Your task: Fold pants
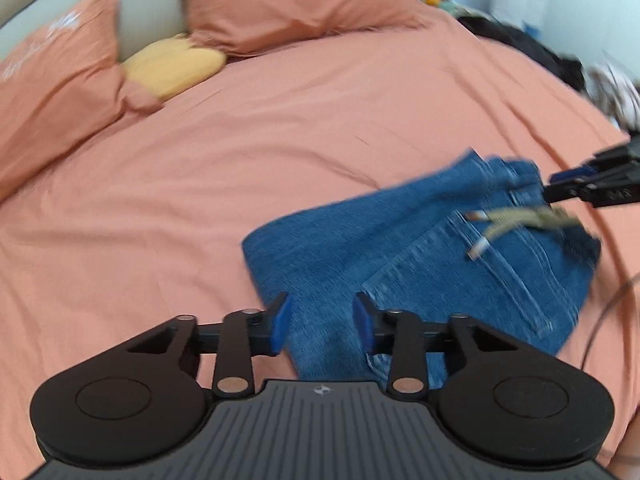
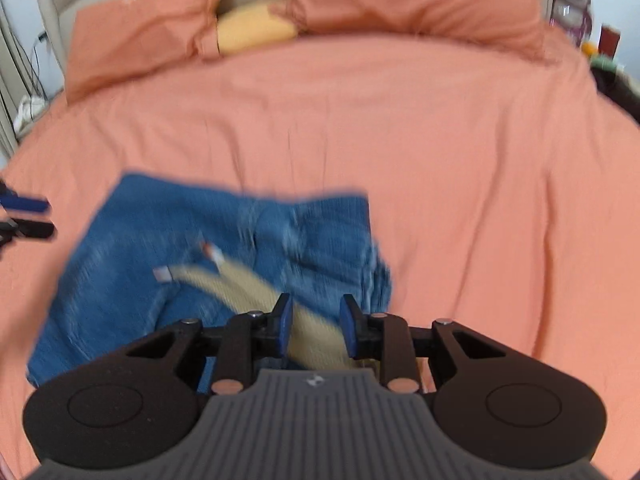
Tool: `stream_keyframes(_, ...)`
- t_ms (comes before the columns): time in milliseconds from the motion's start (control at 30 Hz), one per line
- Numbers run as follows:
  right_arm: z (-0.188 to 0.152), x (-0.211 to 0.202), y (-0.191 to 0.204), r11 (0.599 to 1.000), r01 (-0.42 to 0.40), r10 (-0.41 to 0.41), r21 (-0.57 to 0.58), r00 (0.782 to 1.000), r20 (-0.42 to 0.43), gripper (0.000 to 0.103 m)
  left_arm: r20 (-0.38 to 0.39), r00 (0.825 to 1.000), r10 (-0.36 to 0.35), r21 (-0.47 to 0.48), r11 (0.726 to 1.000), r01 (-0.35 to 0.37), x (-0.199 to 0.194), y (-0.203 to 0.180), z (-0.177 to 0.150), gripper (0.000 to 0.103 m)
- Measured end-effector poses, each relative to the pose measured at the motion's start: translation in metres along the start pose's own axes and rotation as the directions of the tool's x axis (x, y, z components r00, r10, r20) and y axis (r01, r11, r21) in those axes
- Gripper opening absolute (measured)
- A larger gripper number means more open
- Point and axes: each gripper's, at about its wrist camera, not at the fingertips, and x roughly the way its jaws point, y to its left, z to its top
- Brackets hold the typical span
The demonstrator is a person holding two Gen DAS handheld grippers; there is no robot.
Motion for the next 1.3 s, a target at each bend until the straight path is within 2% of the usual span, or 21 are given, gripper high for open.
stream_keyframes(67, 0.01, 0.001, 0.005, 0.999, 0.041, -0.04, -0.019, 0.999, 0.008, 0.024, 0.014, 1.0, 0.002, -0.09, 0.996, -0.001, 0.01, 0.01, 0.004, 0.029)
stream_keyframes(133, 0.017, 0.013, 0.006, 0.999, 0.053, -0.053, -0.002, 0.998, -0.02, 0.02, 0.018, 1.0, -0.01, -0.203, 0.979, 0.014, 0.027, 0.02, 0.01, 0.025)
stream_keyframes(233, 0.025, 0.036, 0.008, 0.996, 0.087, -0.088, -0.01, 0.995, -0.044, 0.019, 0.04, 0.998, -0.043, -0.315, 0.948, 0.054, 0.05, 0.036, 0.014, 0.025)
stream_keyframes(300, 0.029, 0.05, 0.009, 0.995, 0.104, -0.104, -0.008, 0.993, -0.057, 0.02, 0.02, 0.999, -0.045, -0.335, 0.941, 0.049, 0.067, 0.041, 0.015, 0.021)
stream_keyframes(433, 0.033, 0.076, 0.004, 0.995, 0.103, -0.102, 0.006, 0.991, -0.09, 0.021, -0.029, 0.999, -0.025, -0.323, 0.946, 0.014, 0.096, 0.047, 0.011, 0.016)
stream_keyframes(533, 0.032, 0.088, -0.001, 0.995, 0.098, -0.097, 0.014, 0.991, -0.095, 0.021, -0.045, 0.998, -0.05, -0.372, 0.928, 0.03, 0.11, 0.057, 0.009, 0.014)
stream_keyframes(600, 0.031, 0.09, -0.002, 0.995, 0.098, -0.097, 0.01, 0.991, -0.094, 0.02, -0.054, 0.997, -0.047, -0.377, 0.926, 0.023, 0.112, 0.059, 0.01, 0.013)
stream_keyframes(700, 0.033, 0.089, 0.004, 0.993, 0.117, -0.118, -0.014, 0.988, -0.102, 0.02, -0.057, 0.998, -0.012, -0.348, 0.937, -0.009, 0.098, 0.054, 0.013, 0.012)
stream_keyframes(767, 0.034, 0.08, 0.013, 0.989, 0.14, -0.143, -0.036, 0.986, -0.088, 0.02, -0.033, 0.999, 0.023, -0.31, 0.95, -0.032, 0.076, 0.046, 0.009, 0.013)
stream_keyframes(900, 0.022, 0.036, 0.027, 0.988, 0.14, -0.138, -0.064, 0.99, 0.027, 0.023, 0.021, 1.0, 0.01, -0.234, 0.972, -0.004, 0.023, 0.033, -0.019, 0.014)
stream_keyframes(1033, -0.007, -0.005, 0.039, 0.994, 0.093, -0.089, -0.049, 0.993, 0.074, 0.024, 0.055, 0.998, 0.032, -0.167, 0.986, -0.022, -0.025, 0.01, -0.057, 0.015)
stream_keyframes(1133, -0.037, -0.027, 0.042, 0.998, 0.062, -0.062, 0.008, 0.991, 0.114, 0.024, 0.065, 0.998, 0.022, -0.15, 0.989, -0.012, -0.051, -0.009, -0.089, 0.022)
stream_keyframes(1200, -0.059, -0.032, 0.046, 0.997, 0.078, -0.082, 0.029, 0.987, 0.137, 0.024, 0.075, 0.997, 0.01, -0.149, 0.989, 0.001, -0.062, -0.018, -0.107, 0.028)
stream_keyframes(1300, -0.084, -0.027, 0.052, 0.989, 0.119, -0.131, 0.084, 0.977, 0.168, 0.024, 0.065, 0.997, 0.031, -0.123, 0.992, -0.023, -0.068, -0.036, -0.132, 0.032)
